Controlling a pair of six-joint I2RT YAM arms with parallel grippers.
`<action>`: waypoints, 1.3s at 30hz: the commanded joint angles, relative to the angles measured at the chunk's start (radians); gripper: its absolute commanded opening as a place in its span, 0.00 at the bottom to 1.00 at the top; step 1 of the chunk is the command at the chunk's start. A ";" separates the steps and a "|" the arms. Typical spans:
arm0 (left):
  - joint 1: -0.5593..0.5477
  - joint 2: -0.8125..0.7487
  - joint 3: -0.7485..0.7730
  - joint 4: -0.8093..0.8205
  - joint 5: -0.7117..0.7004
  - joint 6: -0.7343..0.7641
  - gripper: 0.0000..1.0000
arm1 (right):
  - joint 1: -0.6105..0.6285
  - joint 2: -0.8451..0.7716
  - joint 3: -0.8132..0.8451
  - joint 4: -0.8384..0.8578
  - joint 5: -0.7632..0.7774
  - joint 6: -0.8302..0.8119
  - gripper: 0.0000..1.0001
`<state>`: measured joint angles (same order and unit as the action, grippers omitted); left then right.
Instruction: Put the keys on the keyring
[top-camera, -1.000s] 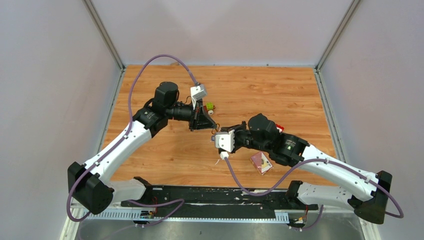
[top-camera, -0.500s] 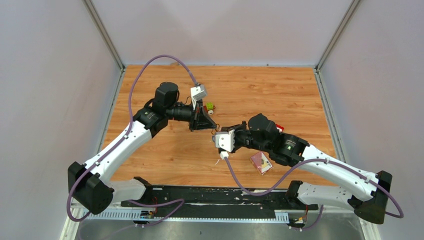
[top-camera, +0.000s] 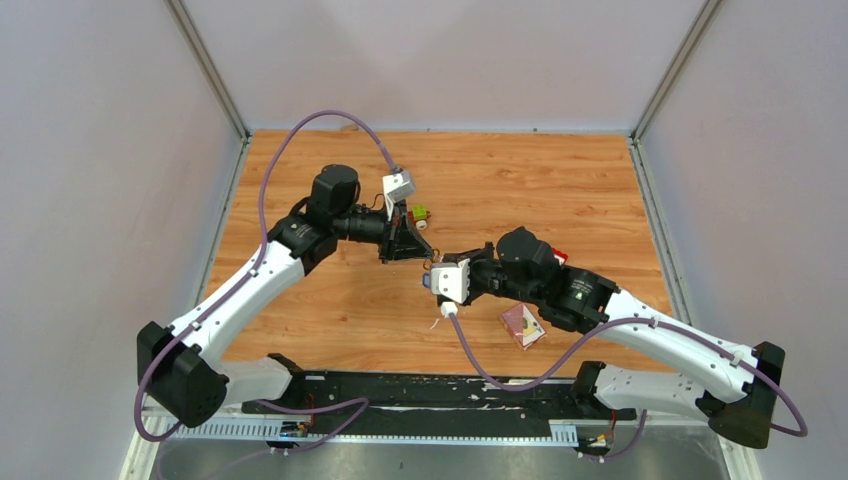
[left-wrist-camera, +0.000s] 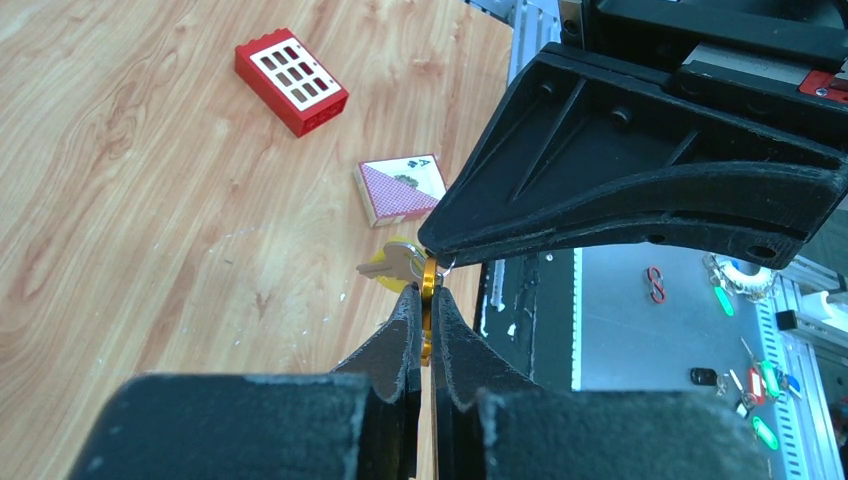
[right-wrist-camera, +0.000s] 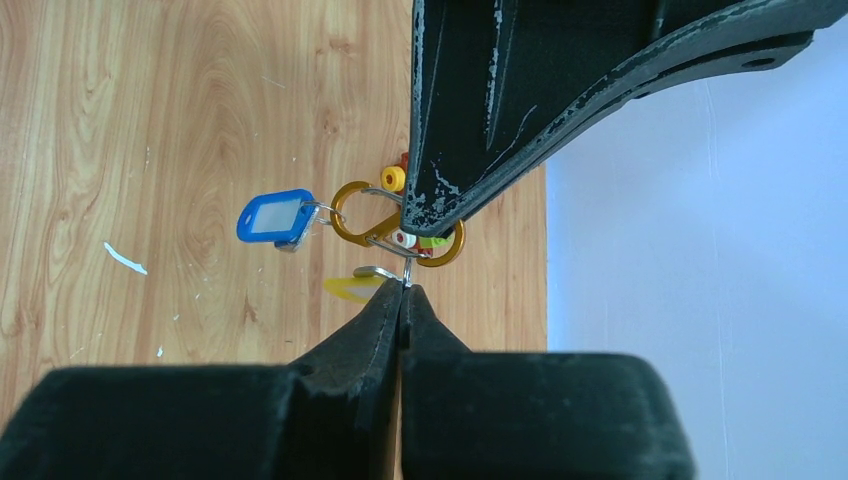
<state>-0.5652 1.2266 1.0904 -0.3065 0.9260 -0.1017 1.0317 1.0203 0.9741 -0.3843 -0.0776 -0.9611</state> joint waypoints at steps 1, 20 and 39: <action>-0.014 0.005 0.000 0.010 -0.002 0.019 0.00 | 0.008 -0.016 0.034 0.046 -0.003 0.021 0.00; -0.022 0.011 -0.002 0.011 0.006 0.021 0.00 | 0.028 0.004 0.030 0.069 0.017 0.032 0.00; -0.021 0.003 -0.018 0.043 0.038 0.000 0.00 | 0.050 0.003 0.013 0.110 0.048 0.042 0.00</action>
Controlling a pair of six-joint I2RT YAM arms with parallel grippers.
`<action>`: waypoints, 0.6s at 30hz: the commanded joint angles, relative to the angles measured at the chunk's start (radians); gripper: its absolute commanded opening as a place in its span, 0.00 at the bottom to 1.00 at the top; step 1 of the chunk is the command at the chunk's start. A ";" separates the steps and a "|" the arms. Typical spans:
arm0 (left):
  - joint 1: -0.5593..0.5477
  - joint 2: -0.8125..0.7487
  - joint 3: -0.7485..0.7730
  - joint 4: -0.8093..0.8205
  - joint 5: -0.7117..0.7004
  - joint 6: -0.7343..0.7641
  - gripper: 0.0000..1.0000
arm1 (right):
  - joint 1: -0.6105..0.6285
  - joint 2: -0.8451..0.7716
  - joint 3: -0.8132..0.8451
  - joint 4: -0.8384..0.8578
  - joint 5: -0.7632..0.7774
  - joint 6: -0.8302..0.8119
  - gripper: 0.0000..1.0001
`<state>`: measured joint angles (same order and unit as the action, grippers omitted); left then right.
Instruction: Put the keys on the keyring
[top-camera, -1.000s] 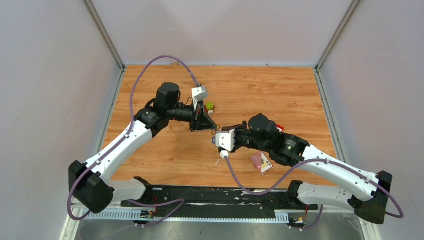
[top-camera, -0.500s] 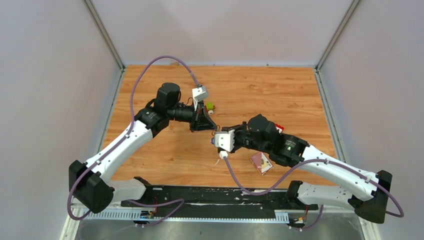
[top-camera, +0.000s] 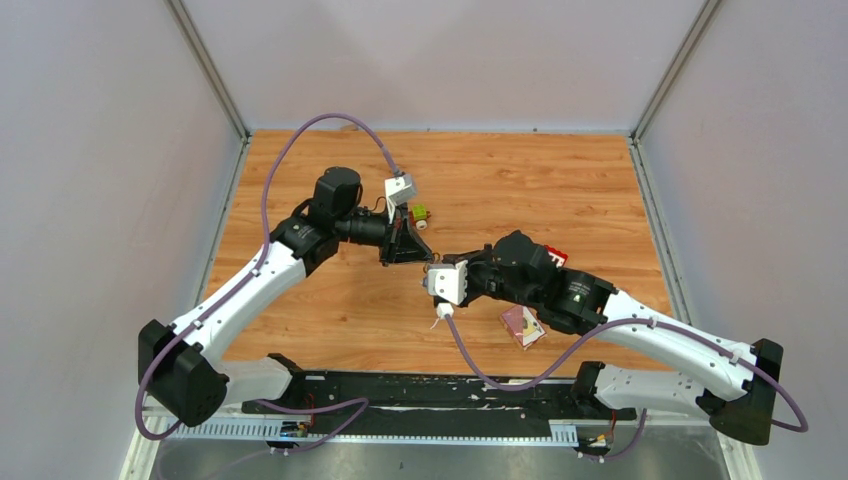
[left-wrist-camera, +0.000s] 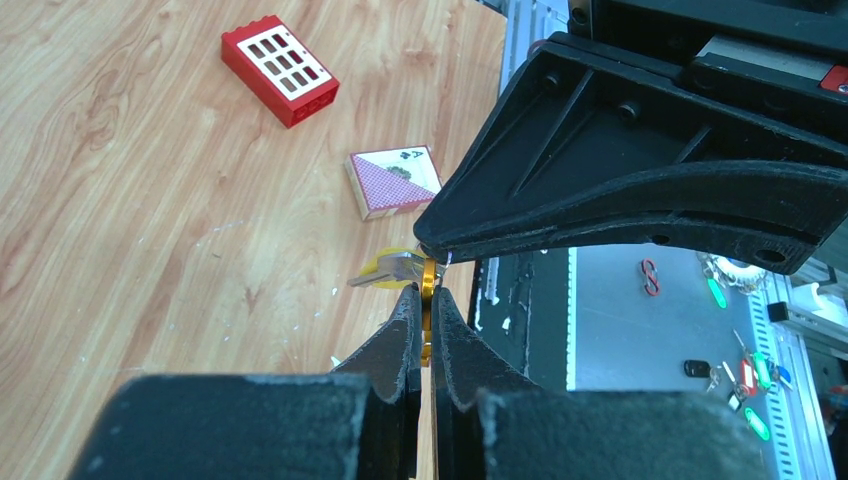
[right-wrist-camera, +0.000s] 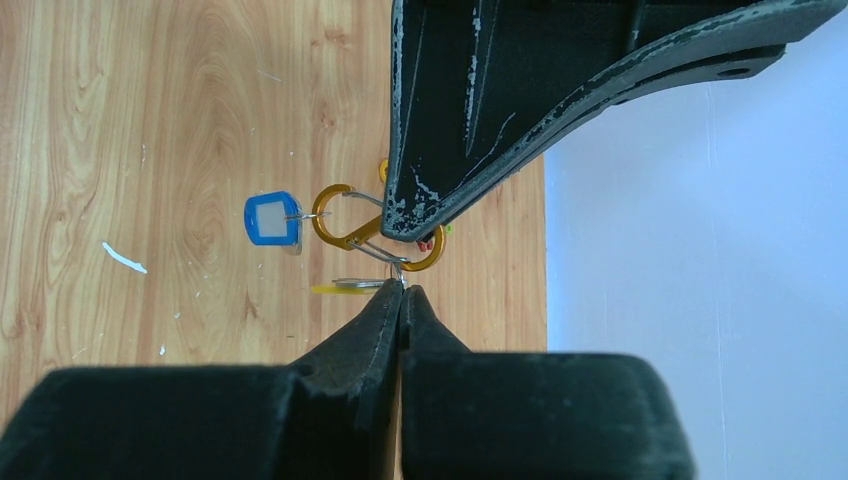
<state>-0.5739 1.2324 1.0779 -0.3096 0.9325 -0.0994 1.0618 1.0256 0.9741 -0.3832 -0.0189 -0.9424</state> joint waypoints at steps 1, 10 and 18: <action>-0.013 -0.003 -0.007 0.049 0.033 -0.005 0.00 | 0.021 -0.004 0.012 0.111 -0.010 0.025 0.00; -0.012 -0.004 -0.020 0.100 0.042 -0.056 0.00 | 0.028 0.000 0.001 0.140 0.012 0.038 0.00; -0.012 -0.003 -0.027 0.126 0.059 -0.080 0.00 | 0.038 0.008 -0.003 0.167 0.063 0.048 0.00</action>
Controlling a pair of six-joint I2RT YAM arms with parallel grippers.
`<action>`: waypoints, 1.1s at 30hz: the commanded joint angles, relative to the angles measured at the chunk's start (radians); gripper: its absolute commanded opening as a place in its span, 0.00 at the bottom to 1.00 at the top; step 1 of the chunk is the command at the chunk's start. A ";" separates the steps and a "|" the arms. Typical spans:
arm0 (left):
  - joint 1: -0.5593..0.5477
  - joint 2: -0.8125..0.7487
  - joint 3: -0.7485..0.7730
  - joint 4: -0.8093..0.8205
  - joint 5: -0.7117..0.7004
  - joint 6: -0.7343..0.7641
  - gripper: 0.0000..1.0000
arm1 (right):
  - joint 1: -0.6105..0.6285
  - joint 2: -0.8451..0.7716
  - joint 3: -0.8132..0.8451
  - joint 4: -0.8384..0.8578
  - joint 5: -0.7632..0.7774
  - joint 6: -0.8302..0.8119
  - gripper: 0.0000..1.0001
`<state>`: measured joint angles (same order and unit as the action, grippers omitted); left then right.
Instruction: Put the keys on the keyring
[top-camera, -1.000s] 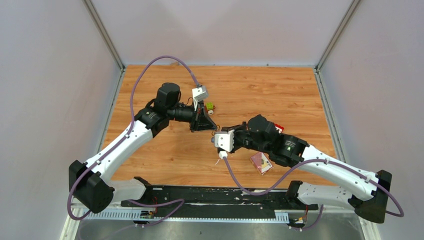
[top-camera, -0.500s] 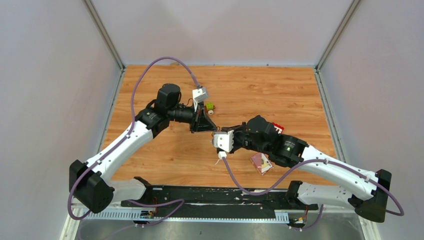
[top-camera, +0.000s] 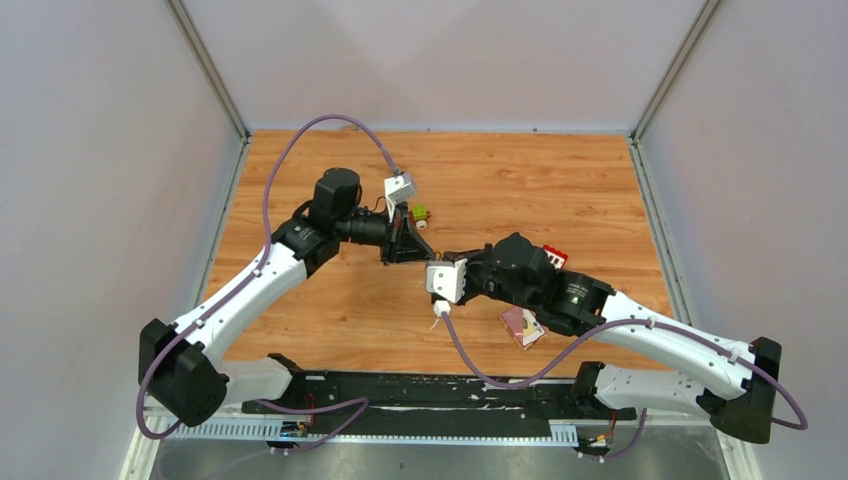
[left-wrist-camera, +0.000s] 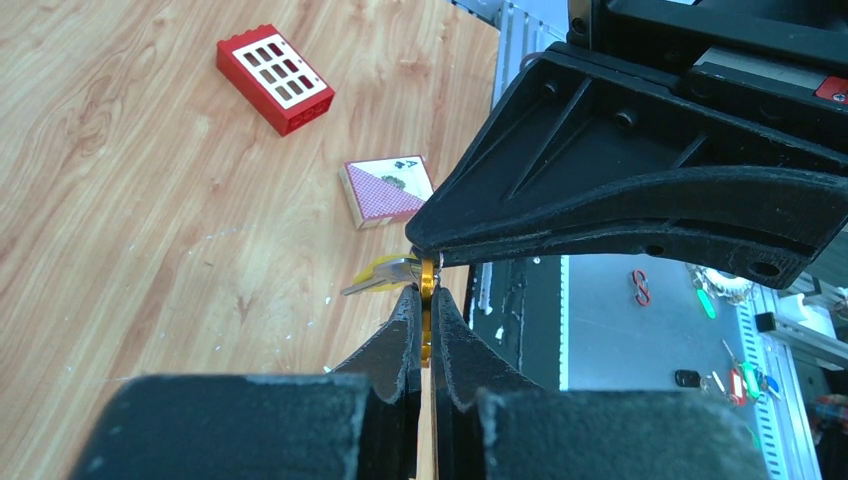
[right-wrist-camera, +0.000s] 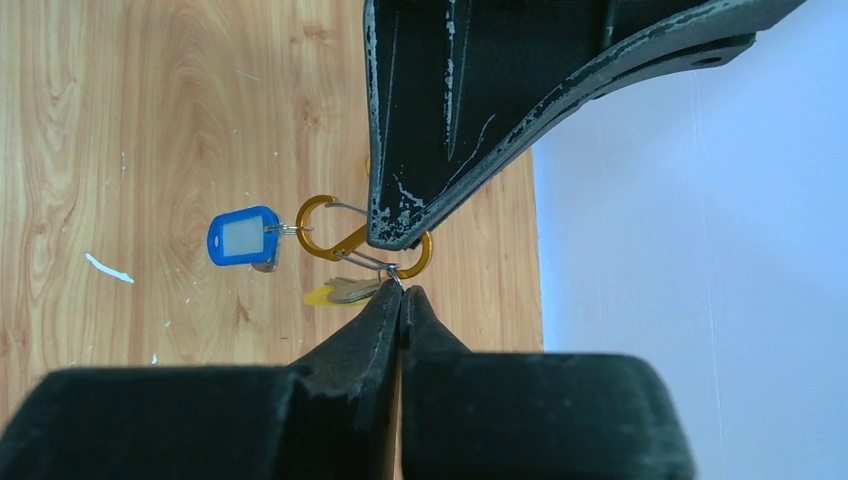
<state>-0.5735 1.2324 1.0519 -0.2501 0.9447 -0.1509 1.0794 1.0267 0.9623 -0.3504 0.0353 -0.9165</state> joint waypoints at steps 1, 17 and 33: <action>-0.013 -0.002 -0.002 0.068 0.046 -0.028 0.00 | 0.021 0.007 0.008 0.137 0.014 0.023 0.00; -0.013 0.005 -0.007 0.076 0.040 -0.041 0.00 | 0.025 0.005 0.003 0.185 0.079 0.044 0.00; -0.011 0.026 -0.017 0.125 0.056 -0.105 0.00 | 0.070 0.024 -0.048 0.327 0.244 -0.002 0.00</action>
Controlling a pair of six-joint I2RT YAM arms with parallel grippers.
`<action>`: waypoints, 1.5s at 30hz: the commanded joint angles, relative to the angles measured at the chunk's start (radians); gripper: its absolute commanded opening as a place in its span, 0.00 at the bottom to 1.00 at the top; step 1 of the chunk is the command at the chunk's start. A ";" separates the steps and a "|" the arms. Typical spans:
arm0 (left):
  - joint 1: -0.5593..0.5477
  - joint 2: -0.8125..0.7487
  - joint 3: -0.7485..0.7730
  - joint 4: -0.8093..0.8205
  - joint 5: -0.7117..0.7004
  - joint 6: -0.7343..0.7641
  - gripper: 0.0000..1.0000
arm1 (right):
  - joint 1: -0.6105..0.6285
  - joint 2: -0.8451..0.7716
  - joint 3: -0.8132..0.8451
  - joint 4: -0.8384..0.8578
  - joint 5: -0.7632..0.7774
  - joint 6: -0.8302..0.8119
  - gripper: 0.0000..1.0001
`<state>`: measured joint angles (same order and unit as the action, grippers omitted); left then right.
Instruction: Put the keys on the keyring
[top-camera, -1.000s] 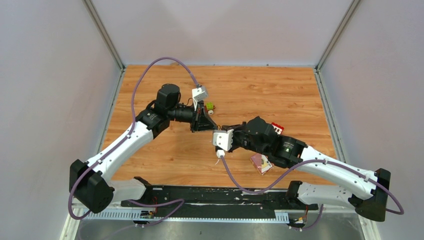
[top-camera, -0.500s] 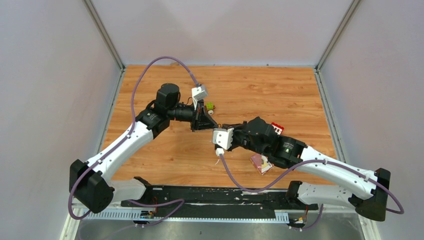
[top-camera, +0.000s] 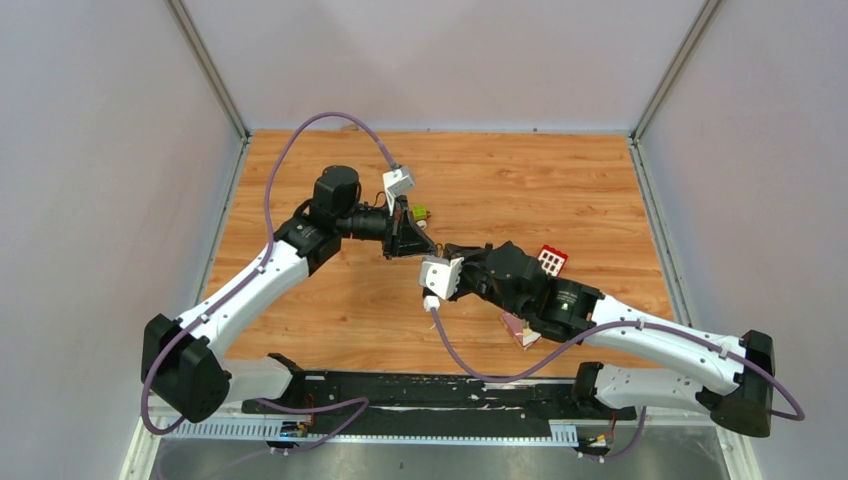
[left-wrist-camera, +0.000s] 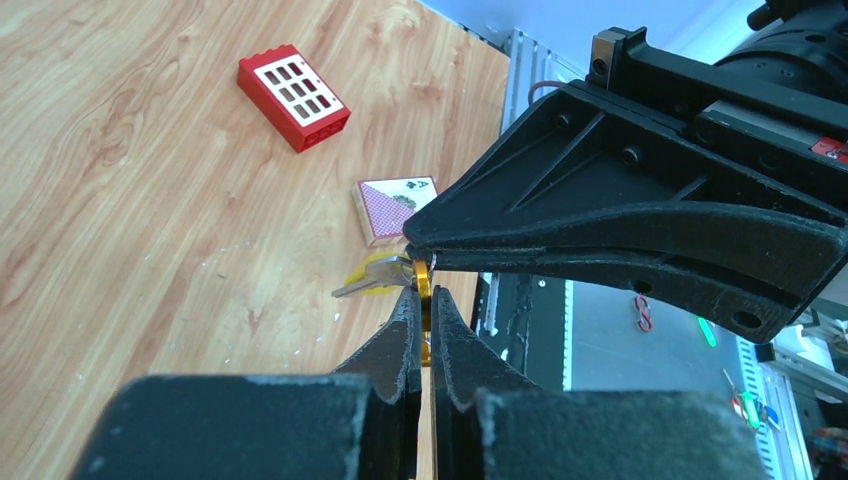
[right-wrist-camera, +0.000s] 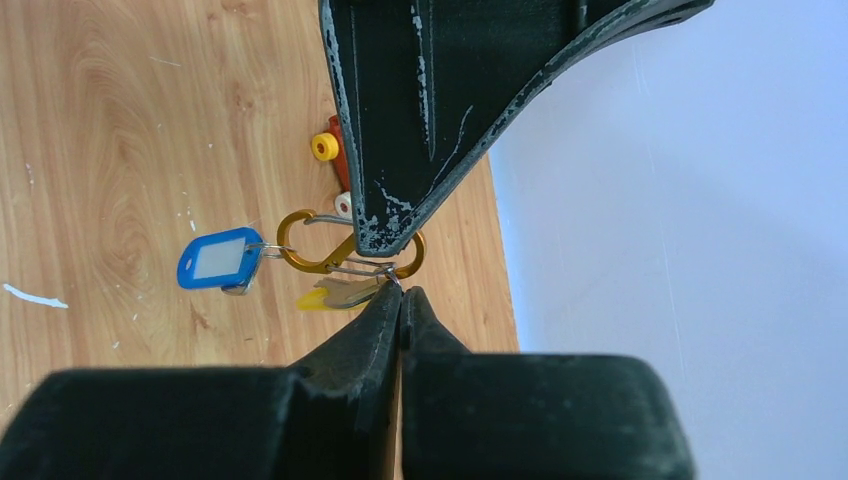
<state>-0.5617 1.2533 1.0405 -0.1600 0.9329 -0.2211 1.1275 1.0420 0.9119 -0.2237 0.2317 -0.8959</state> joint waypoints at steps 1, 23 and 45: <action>-0.023 0.007 -0.005 0.036 0.070 -0.037 0.00 | 0.028 0.011 -0.004 0.213 0.060 -0.030 0.00; -0.016 0.030 -0.005 0.013 0.070 -0.015 0.00 | 0.051 -0.057 -0.083 0.358 0.126 -0.039 0.00; -0.015 0.013 0.014 -0.085 0.102 0.084 0.00 | 0.028 -0.037 -0.066 0.247 0.027 -0.034 0.00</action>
<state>-0.5594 1.2846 1.0367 -0.1516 0.9619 -0.2104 1.1717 1.0115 0.8005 -0.0029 0.3302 -0.9260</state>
